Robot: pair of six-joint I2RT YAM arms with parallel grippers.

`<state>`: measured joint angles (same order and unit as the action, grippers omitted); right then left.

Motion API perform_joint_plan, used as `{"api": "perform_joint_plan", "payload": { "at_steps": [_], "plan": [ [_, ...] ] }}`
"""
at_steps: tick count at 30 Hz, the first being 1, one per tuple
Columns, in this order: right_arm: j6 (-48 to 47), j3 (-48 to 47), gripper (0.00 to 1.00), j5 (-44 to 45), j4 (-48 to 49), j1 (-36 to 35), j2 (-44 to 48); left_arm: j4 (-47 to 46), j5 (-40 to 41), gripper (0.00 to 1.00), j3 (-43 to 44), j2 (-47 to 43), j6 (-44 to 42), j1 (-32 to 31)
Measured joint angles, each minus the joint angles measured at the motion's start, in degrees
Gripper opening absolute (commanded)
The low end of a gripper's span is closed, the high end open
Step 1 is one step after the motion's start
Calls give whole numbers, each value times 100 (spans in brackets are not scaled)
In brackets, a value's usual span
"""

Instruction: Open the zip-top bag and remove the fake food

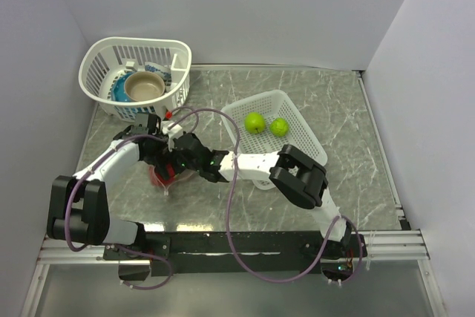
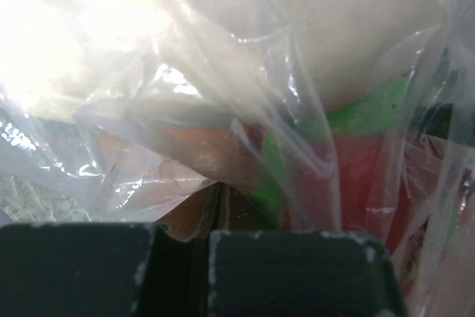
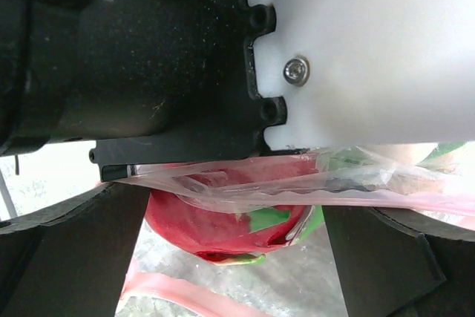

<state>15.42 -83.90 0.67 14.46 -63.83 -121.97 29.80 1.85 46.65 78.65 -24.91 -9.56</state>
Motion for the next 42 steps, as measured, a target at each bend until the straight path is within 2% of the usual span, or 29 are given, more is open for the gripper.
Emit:
{"api": "perform_joint_plan", "payload": {
  "at_steps": [2, 5, 8, 9, 10, 11, 14, 19, 24, 34, 38, 39, 40, 42],
  "plan": [
    [2, 0, 100, 13, -20, -7, 0, 50, -9, 1, 26, 15, -15, 0],
    [9, 33, 87, 20, 15, -11, 0, 70, -2, 1, 35, 17, -48, 0],
    [37, 160, 58, 57, 197, -15, 37, 109, 46, 1, 35, -4, -90, -4],
    [44, 232, 37, 66, 284, -13, 66, 144, 66, 1, 35, -24, -98, -7],
    [48, 295, 28, 76, 361, -13, 92, 190, 81, 1, 35, -48, -96, -13],
    [96, 374, 0, 111, 450, -15, 127, 236, 87, 1, 35, -74, -98, -20],
    [297, 608, 0, 326, 780, -4, 372, 487, 243, 1, 33, -175, -72, 0],
    [203, 1427, 0, 643, 1091, -26, 629, 564, -149, 1, 33, -155, -48, -103],
    [212, 2135, 0, 791, 911, -39, 861, 564, -280, 1, 57, -39, -46, -76],
    [361, 2953, 0, 835, 619, -42, 1307, 446, -243, 1, 9, 81, -103, 179],
    [485, 3195, 40, 815, 461, 24, 1681, 369, -238, 1, -26, 138, -140, 306],
    [525, 3195, 47, 793, 450, 55, 1722, 358, -238, 1, -37, 151, -142, 321],
    [577, 3178, 51, 767, 463, 87, 1735, 350, -238, 1, -42, 162, -142, 328],
    [647, 3093, 52, 671, 472, 155, 1698, 345, -240, 1, -48, 166, -142, 328]
  ]
}}
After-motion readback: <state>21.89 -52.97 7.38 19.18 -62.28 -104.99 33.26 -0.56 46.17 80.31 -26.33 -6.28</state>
